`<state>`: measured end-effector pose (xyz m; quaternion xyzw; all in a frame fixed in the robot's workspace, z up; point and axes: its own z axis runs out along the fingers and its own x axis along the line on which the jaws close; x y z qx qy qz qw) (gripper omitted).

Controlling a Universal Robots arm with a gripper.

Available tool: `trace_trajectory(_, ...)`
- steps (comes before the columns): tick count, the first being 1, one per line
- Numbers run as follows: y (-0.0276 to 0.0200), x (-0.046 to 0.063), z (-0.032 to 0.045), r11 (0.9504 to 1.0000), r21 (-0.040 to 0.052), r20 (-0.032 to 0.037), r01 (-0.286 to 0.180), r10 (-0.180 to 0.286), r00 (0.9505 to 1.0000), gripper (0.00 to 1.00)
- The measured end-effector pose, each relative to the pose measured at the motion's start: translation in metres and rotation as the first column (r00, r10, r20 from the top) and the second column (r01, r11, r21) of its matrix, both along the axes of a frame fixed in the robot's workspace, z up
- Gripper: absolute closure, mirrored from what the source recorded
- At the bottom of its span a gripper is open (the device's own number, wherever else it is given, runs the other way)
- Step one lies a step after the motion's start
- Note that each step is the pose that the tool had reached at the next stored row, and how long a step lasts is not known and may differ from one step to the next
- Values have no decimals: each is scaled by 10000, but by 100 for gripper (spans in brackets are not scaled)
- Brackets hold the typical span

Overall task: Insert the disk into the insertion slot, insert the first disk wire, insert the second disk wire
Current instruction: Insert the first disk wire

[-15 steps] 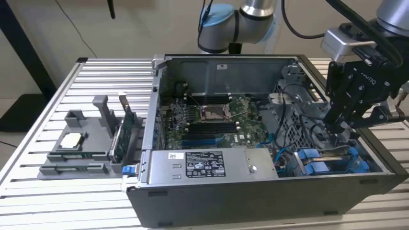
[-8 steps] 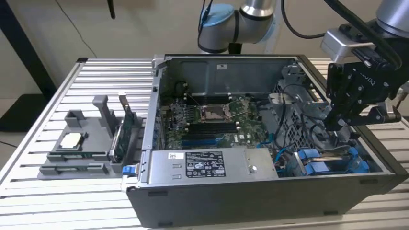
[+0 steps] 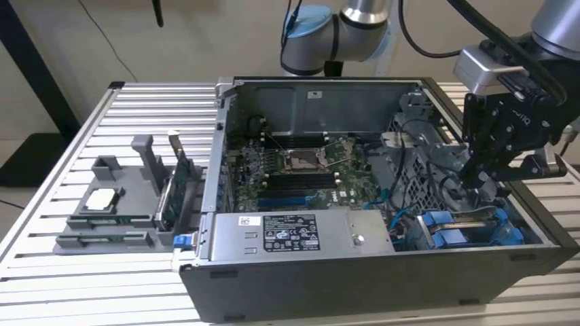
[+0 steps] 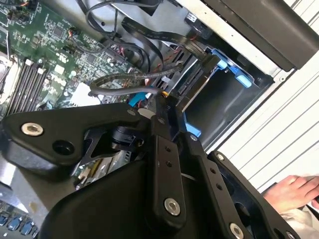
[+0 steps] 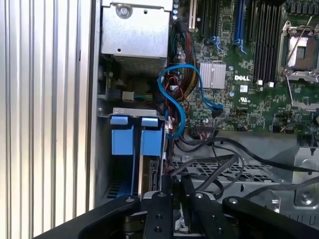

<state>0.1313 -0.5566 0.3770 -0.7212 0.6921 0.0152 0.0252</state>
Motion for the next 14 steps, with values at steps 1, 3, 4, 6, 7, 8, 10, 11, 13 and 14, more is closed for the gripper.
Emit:
trace_trajectory(1,0,4,-6,10000,-6,0,-1,1,10000,81)
trace_trajectory(3,-1,14,-17,10000,-55,0,-1,1,10000,81)
trace_trajectory(4,-1,17,-21,9999,-103,0,1,-1,10000,81)
trace_trajectory(6,-1,28,-28,9997,-254,0,5,-5,10000,81)
trace_trajectory(7,-1,28,-34,9995,-320,0,10,-10,10000,81)
trace_trajectory(8,-2,29,-43,9993,-364,0,17,-17,10000,81)
trace_trajectory(10,-1,41,-56,9991,-419,-4,39,-39,10000,81)
trace_trajectory(11,-1,53,-63,9991,-427,-14,49,-49,10000,81)
trace_trajectory(13,-1,70,-77,9991,-427,-18,59,-60,10000,81)
trace_trajectory(14,-1,76,-84,9991,-428,-18,70,-70,10000,81)
